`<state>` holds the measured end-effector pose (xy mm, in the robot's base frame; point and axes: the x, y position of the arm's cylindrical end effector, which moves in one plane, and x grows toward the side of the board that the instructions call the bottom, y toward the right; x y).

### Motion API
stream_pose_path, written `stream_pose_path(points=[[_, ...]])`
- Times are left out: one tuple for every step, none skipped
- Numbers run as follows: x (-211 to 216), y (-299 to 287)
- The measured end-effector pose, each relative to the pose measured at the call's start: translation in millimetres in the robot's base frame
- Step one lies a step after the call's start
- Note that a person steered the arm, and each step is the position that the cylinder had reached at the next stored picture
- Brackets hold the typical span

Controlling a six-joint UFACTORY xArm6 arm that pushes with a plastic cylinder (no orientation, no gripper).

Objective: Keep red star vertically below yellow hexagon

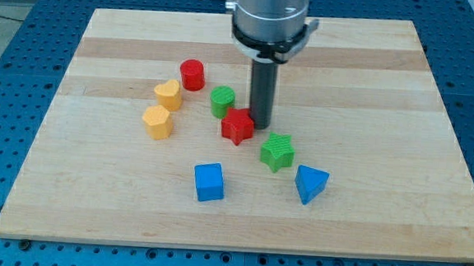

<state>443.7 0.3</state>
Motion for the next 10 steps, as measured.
stream_pose_path(points=[[22, -35], [46, -52], [48, -65], [48, -96], [60, -110], [63, -91], [77, -113], [77, -114], [76, -119], [72, -116]])
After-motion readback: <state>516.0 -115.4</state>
